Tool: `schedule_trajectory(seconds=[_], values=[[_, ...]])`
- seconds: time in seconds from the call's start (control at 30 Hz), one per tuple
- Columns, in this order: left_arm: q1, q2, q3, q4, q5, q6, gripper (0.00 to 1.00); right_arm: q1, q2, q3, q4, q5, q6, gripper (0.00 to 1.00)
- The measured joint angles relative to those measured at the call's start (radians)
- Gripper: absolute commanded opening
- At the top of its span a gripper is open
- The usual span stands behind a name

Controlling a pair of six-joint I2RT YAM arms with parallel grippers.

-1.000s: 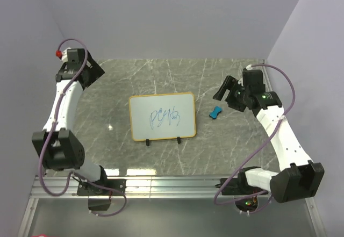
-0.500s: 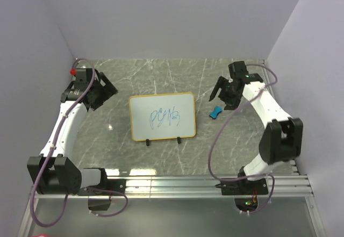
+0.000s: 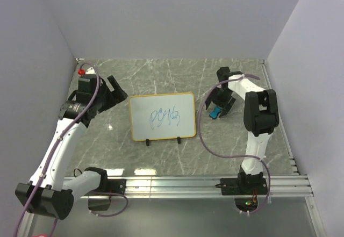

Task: Erase the whiteboard

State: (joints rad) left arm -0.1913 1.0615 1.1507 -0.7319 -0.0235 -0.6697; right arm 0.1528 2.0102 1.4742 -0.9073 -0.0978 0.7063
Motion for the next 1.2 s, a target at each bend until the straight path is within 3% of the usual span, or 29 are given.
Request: schedule_trajectory(seconds=[0.1,0.3,0.43,0.53,0.57,0.6,0.63,0.7,0.97,1.2], values=[[-0.001,-0.01,-0.02,-0.003,0.0,0.001,0.89,0.0,0.042,0.045,-0.003,0.02,0.009,0.77],[-0.002,-0.01,-0.041,-0.01,0.001,0.001,0.89,0.0,0.069,0.086,-0.014,0.059,0.008,0.59],[-0.002,-0.01,-0.042,-0.009,0.001,0.002,0.91,0.0,0.069,0.089,-0.025,0.079,0.003,0.38],[-0.002,-0.002,-0.042,-0.002,0.001,0.006,0.91,0.001,0.068,0.082,-0.022,0.08,-0.003,0.29],[-0.002,0.007,-0.042,0.005,0.001,0.012,0.91,0.002,0.065,0.077,-0.018,0.079,-0.005,0.19],[-0.002,0.011,-0.042,0.01,0.004,0.015,0.91,0.002,0.061,0.072,-0.013,0.079,-0.007,0.19],[-0.002,0.018,-0.042,0.021,0.01,0.022,0.91,0.005,0.052,0.059,-0.001,0.081,-0.01,0.09],[-0.002,0.031,-0.048,0.05,0.032,0.038,0.86,0.012,0.028,0.021,0.014,0.079,-0.02,0.0],[0.0,0.046,-0.224,0.268,0.182,0.138,0.79,0.053,-0.123,-0.164,0.029,0.023,-0.051,0.0],[0.105,0.069,-0.325,0.463,0.356,0.152,0.8,0.054,-0.324,-0.126,-0.029,0.007,-0.068,0.0]])
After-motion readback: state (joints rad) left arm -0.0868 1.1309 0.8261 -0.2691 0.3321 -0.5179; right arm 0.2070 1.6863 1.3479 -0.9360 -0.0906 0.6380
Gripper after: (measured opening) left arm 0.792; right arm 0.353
